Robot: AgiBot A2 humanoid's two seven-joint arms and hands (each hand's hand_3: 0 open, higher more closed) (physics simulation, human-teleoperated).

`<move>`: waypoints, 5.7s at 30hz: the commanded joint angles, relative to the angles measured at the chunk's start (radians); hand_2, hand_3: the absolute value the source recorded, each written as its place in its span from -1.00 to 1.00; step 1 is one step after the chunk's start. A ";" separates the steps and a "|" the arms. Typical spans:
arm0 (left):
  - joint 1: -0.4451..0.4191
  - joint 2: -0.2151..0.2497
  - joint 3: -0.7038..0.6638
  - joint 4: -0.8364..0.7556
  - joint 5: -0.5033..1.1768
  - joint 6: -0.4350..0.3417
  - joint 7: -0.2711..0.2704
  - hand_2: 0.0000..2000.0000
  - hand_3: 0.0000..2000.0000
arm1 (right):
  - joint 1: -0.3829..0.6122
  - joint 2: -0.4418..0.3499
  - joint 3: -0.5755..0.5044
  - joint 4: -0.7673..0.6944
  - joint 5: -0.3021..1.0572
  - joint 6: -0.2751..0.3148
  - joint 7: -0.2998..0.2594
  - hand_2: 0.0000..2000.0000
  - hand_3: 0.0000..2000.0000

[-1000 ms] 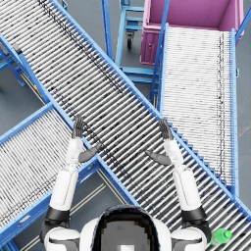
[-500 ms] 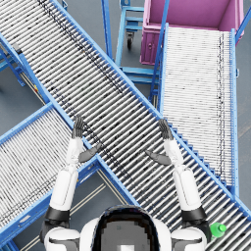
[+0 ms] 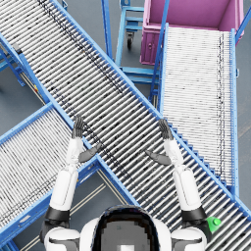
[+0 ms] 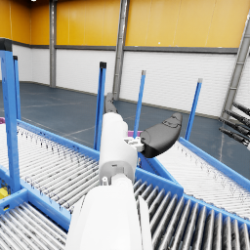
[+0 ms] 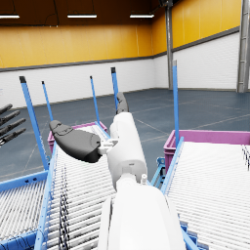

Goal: Pick up the oil and place it on the left assembly line, put the cola on the right, and keep Sprite still

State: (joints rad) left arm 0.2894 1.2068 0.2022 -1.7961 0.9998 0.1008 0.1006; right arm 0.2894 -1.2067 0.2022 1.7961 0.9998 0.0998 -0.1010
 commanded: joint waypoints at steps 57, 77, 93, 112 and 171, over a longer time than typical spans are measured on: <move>0.000 0.000 0.000 0.000 0.000 0.000 0.000 -1.00 -1.00 | 0.000 0.000 0.000 0.000 0.000 0.000 0.000 -1.00 -1.00; 0.093 0.067 -0.091 -0.044 0.000 -0.096 -0.096 -1.00 -1.00 | 0.054 -0.051 -0.071 0.065 0.000 -0.093 0.094 -1.00 -1.00; 0.213 0.105 -0.249 -0.071 0.461 -0.101 -0.101 -1.00 -1.00 | 0.155 -0.091 -0.261 0.104 0.461 -0.100 0.101 -1.00 -1.00; 0.248 0.110 -0.362 -0.048 0.469 -0.101 -0.101 -1.00 -1.00 | 0.183 -0.094 -0.396 0.080 0.469 -0.100 0.101 -1.00 -1.00; 0.196 0.135 -0.347 -0.097 0.469 -0.101 -0.101 -1.00 -1.00 | 0.146 -0.120 -0.355 0.092 0.469 -0.100 0.101 -1.00 -1.00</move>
State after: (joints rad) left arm 0.4815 1.3434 -0.1443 -1.8872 1.4683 0.0000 0.0000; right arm 0.4227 -1.3302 -0.1571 1.8879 1.4686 0.0000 0.0000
